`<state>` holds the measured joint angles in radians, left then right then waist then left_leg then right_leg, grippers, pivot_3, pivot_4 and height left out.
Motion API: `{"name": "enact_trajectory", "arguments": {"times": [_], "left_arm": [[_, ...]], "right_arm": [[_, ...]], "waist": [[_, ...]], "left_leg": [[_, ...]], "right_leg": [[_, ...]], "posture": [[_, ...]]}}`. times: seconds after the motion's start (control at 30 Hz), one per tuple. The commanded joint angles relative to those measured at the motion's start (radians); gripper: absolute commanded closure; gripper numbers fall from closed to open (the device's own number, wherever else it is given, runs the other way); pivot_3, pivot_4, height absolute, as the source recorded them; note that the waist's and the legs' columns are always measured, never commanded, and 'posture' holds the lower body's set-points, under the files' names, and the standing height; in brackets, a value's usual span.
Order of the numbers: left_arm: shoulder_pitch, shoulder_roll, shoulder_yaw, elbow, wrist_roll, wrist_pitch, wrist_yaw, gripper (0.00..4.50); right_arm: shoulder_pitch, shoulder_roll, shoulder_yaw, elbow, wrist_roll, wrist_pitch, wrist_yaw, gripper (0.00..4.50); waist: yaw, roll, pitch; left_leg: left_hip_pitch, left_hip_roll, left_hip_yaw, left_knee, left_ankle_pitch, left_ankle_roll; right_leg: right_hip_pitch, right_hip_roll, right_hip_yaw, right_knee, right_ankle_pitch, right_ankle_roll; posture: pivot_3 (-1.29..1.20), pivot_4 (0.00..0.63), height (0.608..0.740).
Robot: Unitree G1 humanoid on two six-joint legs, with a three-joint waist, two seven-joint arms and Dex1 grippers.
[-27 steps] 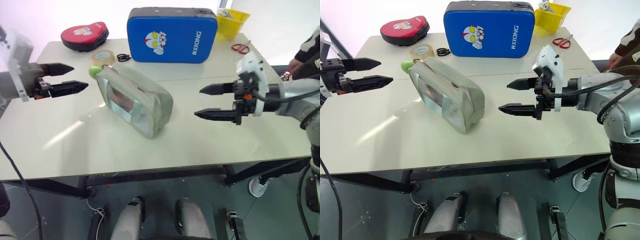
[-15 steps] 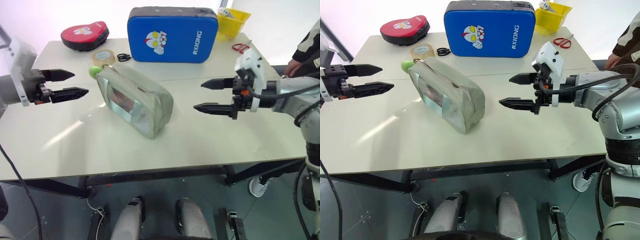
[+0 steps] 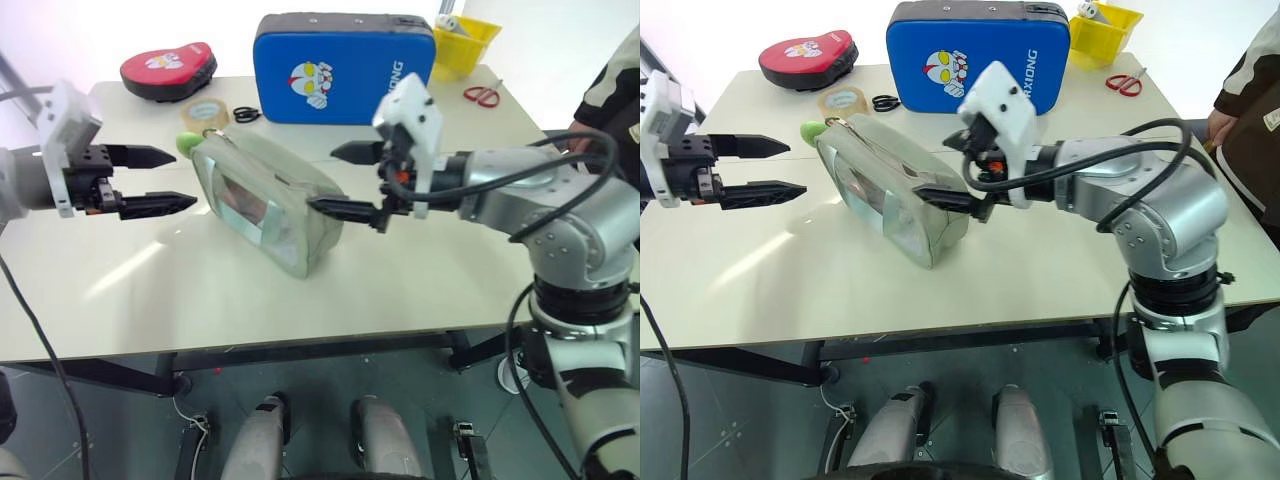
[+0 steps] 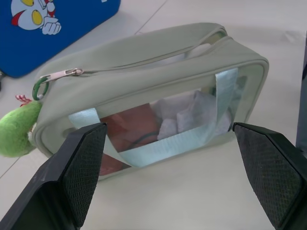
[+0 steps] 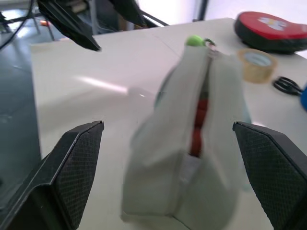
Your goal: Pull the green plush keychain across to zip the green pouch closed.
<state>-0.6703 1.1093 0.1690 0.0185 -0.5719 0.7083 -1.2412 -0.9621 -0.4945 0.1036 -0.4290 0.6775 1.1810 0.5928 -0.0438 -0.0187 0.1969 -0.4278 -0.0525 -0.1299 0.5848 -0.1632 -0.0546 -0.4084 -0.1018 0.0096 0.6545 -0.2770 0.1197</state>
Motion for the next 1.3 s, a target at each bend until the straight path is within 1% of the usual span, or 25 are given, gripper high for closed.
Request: {"name": "enact_trajectory", "arguments": {"times": [0.03,0.1,0.17,0.23,0.33,0.43,0.57,0.6,0.67,0.73,0.83,0.9,0.97,1.1,1.2,1.27,1.3], "left_arm": [[-0.033,0.01,-0.013,-0.01,0.022,-0.032,-0.011,0.04],[-0.034,0.01,-0.022,-0.019,0.025,-0.038,-0.02,0.04],[-0.026,0.011,-0.021,-0.055,0.004,-0.018,-0.026,0.04],[-0.002,0.017,-0.013,-0.11,-0.024,0.008,-0.035,0.04],[0.026,0.024,0.009,-0.171,-0.06,0.05,-0.033,0.04],[0.035,0.026,0.024,-0.202,-0.085,0.08,-0.016,0.0],[0.038,0.024,0.022,-0.219,-0.092,0.095,0.003,0.0],[0.037,0.023,0.024,-0.221,-0.095,0.1,0.006,0.0],[0.029,0.019,0.034,-0.23,-0.129,0.128,0.007,0.0],[0.021,0.013,0.038,-0.237,-0.156,0.148,0.012,0.0],[0.018,0.004,0.032,-0.232,-0.159,0.144,0.019,0.0],[0.017,0.002,0.028,-0.215,-0.148,0.13,0.023,0.0],[0.016,-0.001,0.022,-0.2,-0.136,0.115,0.027,0.0],[0.018,-0.009,0.015,-0.192,-0.128,0.097,0.026,0.0],[0.02,-0.011,0.011,-0.186,-0.123,0.086,0.021,0.0],[0.024,-0.008,0.009,-0.18,-0.115,0.075,0.014,0.0],[0.026,-0.006,0.011,-0.176,-0.113,0.071,0.01,0.0]], "right_arm": [[-0.03,0.051,0.073,-0.004,-0.033,-0.031,-0.022,0.0],[-0.025,0.05,0.143,0.026,-0.095,-0.092,-0.007,0.0],[-0.016,0.023,0.216,0.071,-0.181,-0.181,0.015,0.0],[-0.009,0.011,0.26,0.119,-0.244,-0.251,0.03,0.0],[-0.009,0.015,0.27,0.153,-0.275,-0.291,0.054,0.0],[-0.006,0.014,0.275,0.175,-0.301,-0.322,0.085,0.86],[0.012,-0.017,0.29,0.206,-0.362,-0.392,0.133,2.85],[0.014,-0.027,0.291,0.214,-0.375,-0.408,0.146,3.48],[0.014,-0.057,0.291,0.235,-0.406,-0.451,0.181,4.42],[0.007,-0.085,0.292,0.269,-0.442,-0.503,0.207,4.47],[-0.032,-0.165,0.293,0.424,-0.567,-0.7,0.237,4.47],[-0.061,-0.18,0.274,0.529,-0.602,-0.782,0.245,4.47],[-0.095,-0.197,0.259,0.665,-0.637,-0.907,0.263,4.47],[-0.14,-0.204,0.219,0.879,-0.657,-1.165,0.332,4.47],[-0.156,-0.195,0.177,0.975,-0.628,-1.299,0.403,4.47],[-0.167,-0.205,0.173,1.024,-0.634,-1.427,0.468,4.47],[-0.182,-0.206,0.167,1.06,-0.644,-1.491,0.477,4.47]], "waist": [[0.0,0.0,0.0],[-0.001,0.0,0.0],[0.0,0.0,0.0],[-0.001,0.0,0.0],[-0.002,0.0,0.0],[-0.003,0.0,0.0],[-0.002,0.0,0.0],[-0.002,0.0,0.0],[0.0,0.0,0.0],[0.0,0.0,0.0],[0.001,0.0,0.0],[0.001,0.0,0.0],[0.001,0.0,0.0],[-0.001,0.0,0.0],[-0.001,0.0,0.0],[-0.002,0.0,0.0],[-0.002,0.0,0.0]], "left_leg": [[0.0,0.0,0.0,0.0,0.0,0.0],[0.0,0.0,0.0,0.0,0.0,0.0],[0.0,0.0,0.0,0.0,0.0,0.0],[0.0,0.0,0.0,0.0,0.0,0.0],[0.0,0.0,0.0,0.0,0.0,0.0],[0.0,0.0,0.0,0.0,0.0,0.0],[0.0,0.001,0.0,0.0,0.0,0.0],[0.001,0.001,0.0,0.0,0.0,0.0],[0.0,0.001,0.0,0.0,0.0,0.0],[0.0,0.001,0.0,0.001,0.0,0.0],[0.001,0.001,0.0,0.001,0.0,0.0],[0.001,0.0,0.0,0.002,0.0,0.0],[0.001,0.0,0.0,0.003,0.0,0.0],[0.001,0.0,0.0,0.002,0.0,0.0],[0.001,0.0,0.001,0.001,0.0,0.0],[0.001,0.0,0.001,0.0,0.0,0.0],[0.001,0.0,0.001,0.0,0.0,0.0]], "right_leg": [[0.0,0.0,0.0,0.0,0.0,0.0],[0.0,0.0,0.0,0.0,0.0,0.0],[0.0,0.0,0.0,0.0,0.0,0.0],[0.0,0.0,0.0,0.0,0.0,0.0],[0.0,0.001,0.0,0.001,0.0,0.0],[0.0,0.001,0.0,0.001,0.0,0.0],[0.0,0.002,0.0,0.001,0.0,0.0],[0.0,0.002,0.0,0.001,0.0,0.0],[0.0,0.002,0.0,0.001,0.0,0.0],[0.001,0.002,0.0,0.001,0.0,0.0],[0.001,0.002,0.0,0.001,0.0,0.0],[0.001,0.002,0.0,0.001,0.0,0.0],[0.002,0.002,0.0,0.001,0.0,0.0],[0.002,0.002,0.0,0.001,0.0,0.0],[0.001,0.002,0.0,0.0,0.0,0.0],[0.001,0.002,0.0,0.0,0.0,0.0],[0.001,0.002,0.0,0.0,0.0,0.0]], "posture": [[0.0,0.15,0.74],[0.0,0.15,0.74],[0.0,0.15,0.74],[0.0,0.15,0.74],[0.0,0.15,0.74],[0.0,0.15,0.74],[0.0,0.15,0.74],[0.0,0.15,0.74],[0.0,0.15,0.74],[0.0,0.15,0.74],[0.0,0.15,0.74],[0.0,0.15,0.74],[0.0,0.15,0.74],[0.0,0.15,0.74],[0.0,0.15,0.74],[0.0,0.15,0.74],[0.0,0.15,0.74]]}}
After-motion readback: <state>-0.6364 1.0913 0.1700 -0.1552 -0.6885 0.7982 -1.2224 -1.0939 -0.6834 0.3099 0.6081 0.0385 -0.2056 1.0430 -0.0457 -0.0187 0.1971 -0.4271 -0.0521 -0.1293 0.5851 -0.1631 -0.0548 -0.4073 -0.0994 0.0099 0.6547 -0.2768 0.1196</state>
